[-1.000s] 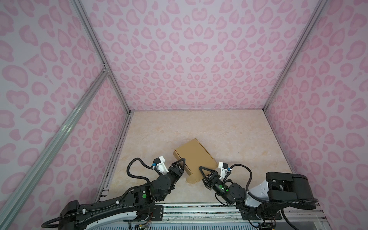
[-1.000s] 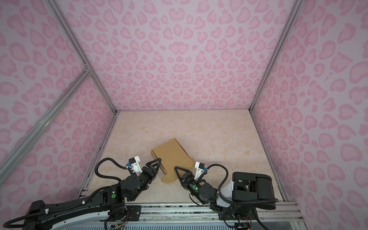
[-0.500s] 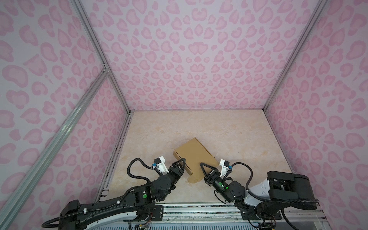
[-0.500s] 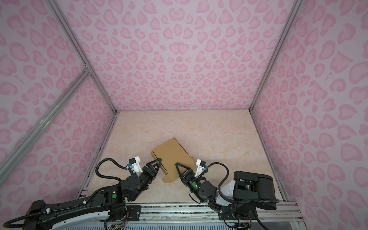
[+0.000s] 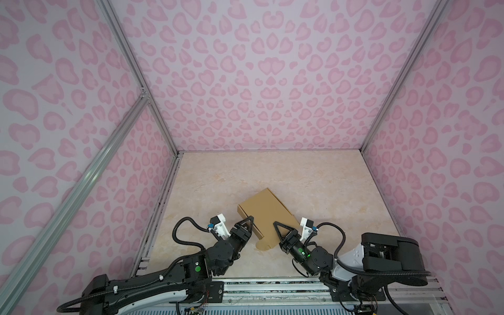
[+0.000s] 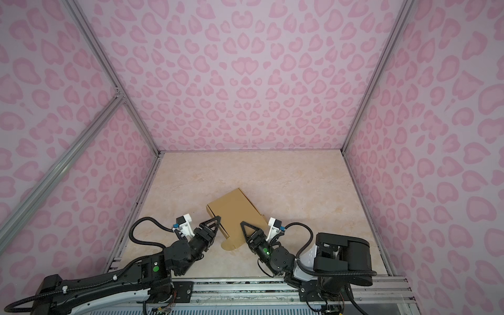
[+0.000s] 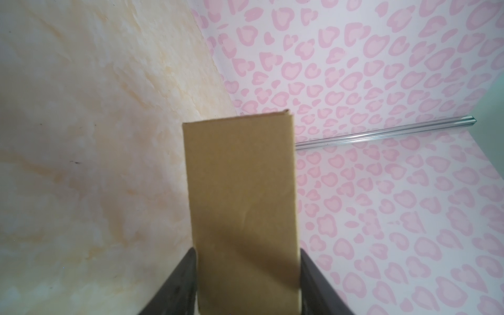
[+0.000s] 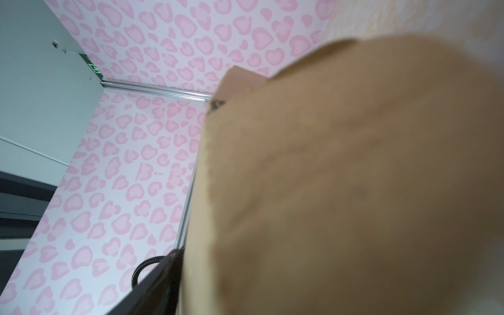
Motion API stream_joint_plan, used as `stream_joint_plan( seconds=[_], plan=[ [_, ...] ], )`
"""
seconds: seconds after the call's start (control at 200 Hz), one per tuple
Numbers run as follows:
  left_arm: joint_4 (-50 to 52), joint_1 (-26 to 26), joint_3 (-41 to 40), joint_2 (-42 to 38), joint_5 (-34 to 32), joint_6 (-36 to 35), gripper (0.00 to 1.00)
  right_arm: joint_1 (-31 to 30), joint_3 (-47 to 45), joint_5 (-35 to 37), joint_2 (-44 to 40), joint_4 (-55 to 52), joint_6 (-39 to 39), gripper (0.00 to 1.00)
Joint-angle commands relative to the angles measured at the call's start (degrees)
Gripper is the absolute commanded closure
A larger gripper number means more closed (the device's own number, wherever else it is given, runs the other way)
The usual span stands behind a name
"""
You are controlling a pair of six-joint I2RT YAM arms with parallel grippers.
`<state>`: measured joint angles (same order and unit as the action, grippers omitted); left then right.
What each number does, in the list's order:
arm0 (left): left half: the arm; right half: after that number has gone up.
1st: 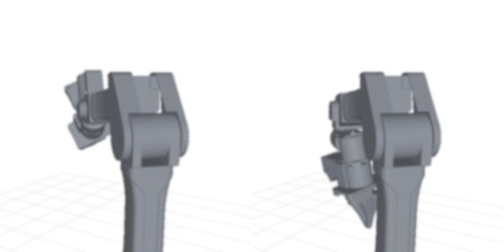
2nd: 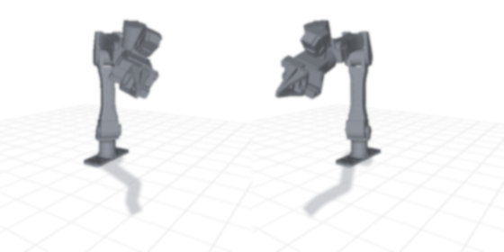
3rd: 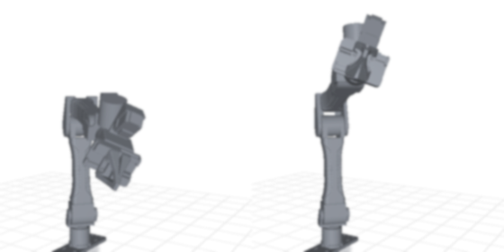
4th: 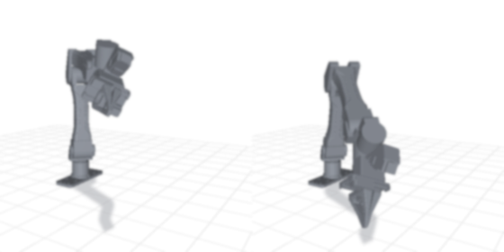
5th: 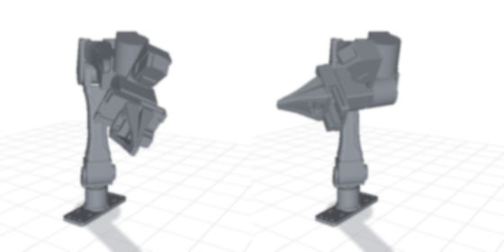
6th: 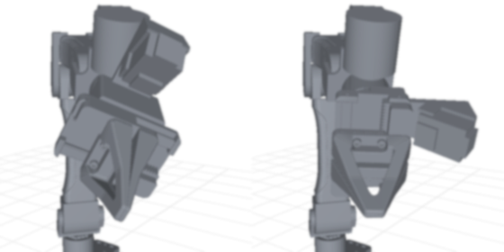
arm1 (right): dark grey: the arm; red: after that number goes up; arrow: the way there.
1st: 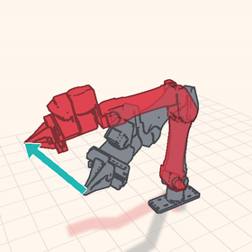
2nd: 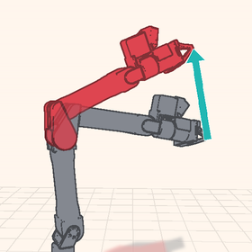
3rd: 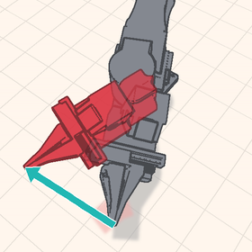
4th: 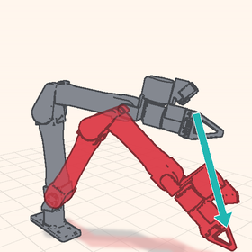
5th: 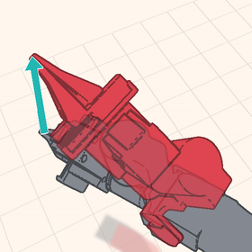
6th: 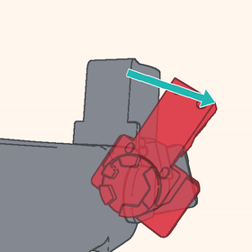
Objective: Assemble paper box
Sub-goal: Turn over the paper box at the bottom-center of the table.
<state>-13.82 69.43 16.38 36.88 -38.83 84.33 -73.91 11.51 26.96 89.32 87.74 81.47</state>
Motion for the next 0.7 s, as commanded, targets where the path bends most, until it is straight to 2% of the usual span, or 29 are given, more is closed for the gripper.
stream_joint_plan(
  seconds=[0.0,0.47,0.695],
  plan=[
    [-3.33,0.11,-0.36,0.04,0.73,0.39,0.48,0.07,0.87,-0.67,-0.39,1.63,-1.60,0.20],
    [-5.07,0.53,-1.51,-0.49,0.66,0.18,0.48,0.57,1.99,-0.87,-1.95,1.64,-2.74,0.33],
    [-4.84,0.62,-1.40,-0.76,0.55,-0.25,0.43,0.54,1.28,0.02,-2.26,1.62,-2.75,0.41]
  ],
)
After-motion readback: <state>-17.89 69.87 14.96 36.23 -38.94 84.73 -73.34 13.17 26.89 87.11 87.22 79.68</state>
